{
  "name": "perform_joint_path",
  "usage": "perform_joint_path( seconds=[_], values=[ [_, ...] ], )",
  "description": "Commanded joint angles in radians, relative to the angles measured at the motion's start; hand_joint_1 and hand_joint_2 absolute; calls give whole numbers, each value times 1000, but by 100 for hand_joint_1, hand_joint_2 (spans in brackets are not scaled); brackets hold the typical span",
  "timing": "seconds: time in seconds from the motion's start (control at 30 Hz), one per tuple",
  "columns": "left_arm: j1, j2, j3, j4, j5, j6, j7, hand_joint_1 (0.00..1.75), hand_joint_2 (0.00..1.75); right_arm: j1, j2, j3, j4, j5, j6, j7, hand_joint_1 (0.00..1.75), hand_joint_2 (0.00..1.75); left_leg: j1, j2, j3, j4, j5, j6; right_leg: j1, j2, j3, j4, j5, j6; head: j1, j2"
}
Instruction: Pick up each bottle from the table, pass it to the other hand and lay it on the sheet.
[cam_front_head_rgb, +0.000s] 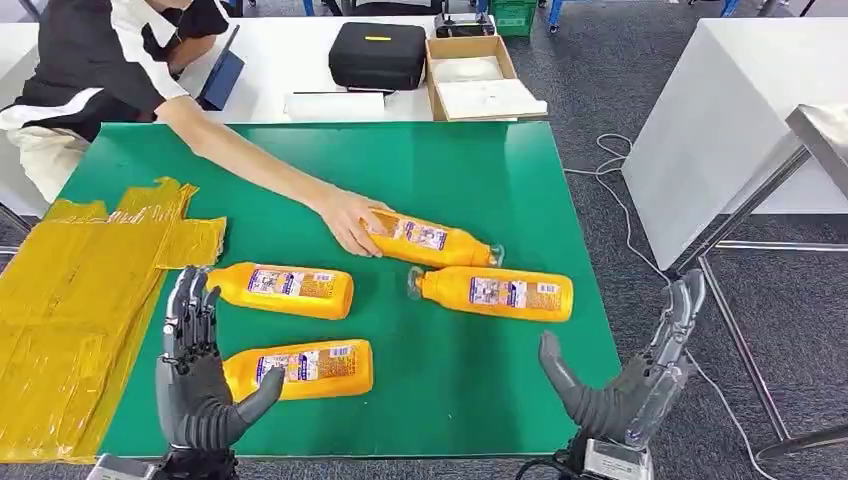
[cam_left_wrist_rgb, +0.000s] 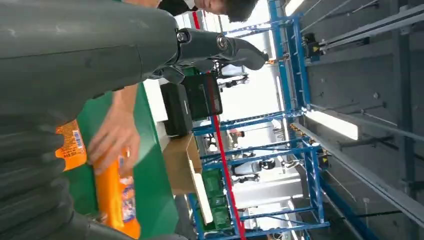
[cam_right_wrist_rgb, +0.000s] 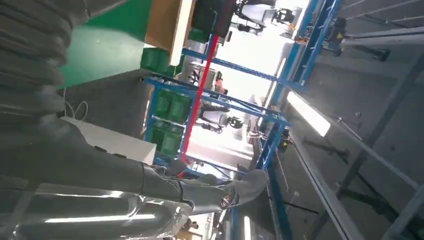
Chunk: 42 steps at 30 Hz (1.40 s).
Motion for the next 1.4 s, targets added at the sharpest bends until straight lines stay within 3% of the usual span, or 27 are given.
perform_joint_path(
  seconds=[0.03, 0.13, 0.23, 0.33, 0.6, 0.73, 1.03, 1.1, 1.4],
  values=[
    [-15, -5, 35, 56, 8, -35, 5, 0, 175, -40, -63, -25, 59, 468, -29, 367, 0, 175, 0, 0, 3, -1, 0, -2, 0, 0, 3, -2, 0, -1, 0, 0],
    [-28, -26, 64, 90, 9, -75, 5, 0, 175, -75, -67, -29, 76, 623, 6, 493, 0, 175, 0, 0, 2, -1, 0, -1, 0, 0, 2, -2, 0, -1, 0, 0],
    [-28, -26, 64, 90, 9, -75, 5, 0, 175, -75, -67, -29, 76, 623, 6, 493, 0, 175, 0, 0, 2, -1, 0, -1, 0, 0, 3, -2, 1, -1, 0, 0],
    [-30, -41, 79, 106, -2, -99, 5, 0, 175, -127, -87, -32, 127, 773, 138, 654, 0, 175, 0, -1, 3, -2, 0, -2, 0, -1, 4, -2, 0, -1, 0, 0],
    [-31, -49, 84, 137, -6, -121, 5, 0, 175, -220, -109, -52, 297, 881, 303, 777, 0, 175, 0, 1, 4, -2, 1, -2, 0, 0, 4, -3, 1, -1, 0, 0],
    [-24, -52, 82, 147, -1, -122, 5, 0, 175, -298, -142, -77, 435, 846, 379, 769, 0, 175, 0, 2, 3, -1, 0, -1, 0, 1, 4, -2, 1, -1, 0, 0],
    [-27, -51, 83, 150, 0, -123, 5, 0, 175, -308, -146, -82, 454, 834, 380, 758, 0, 175, 0, 1, 4, -1, 0, -3, 0, -1, 5, -2, 0, -2, 0, 0],
    [-31, -54, 87, 161, 1, -130, 5, 0, 175, -323, -150, -77, 479, 800, 438, 751, 0, 175, 0, 0, 4, -1, 0, -3, 0, -1, 5, -2, 0, -1, 0, 0],
    [-62, -38, 61, 210, 10, -144, 5, 0, 175, -479, -179, -49, 828, 693, 578, 635, 0, 175, 0, 0, 4, -2, 1, -2, 0, -1, 5, -4, 2, -1, 0, 0]
  ],
)
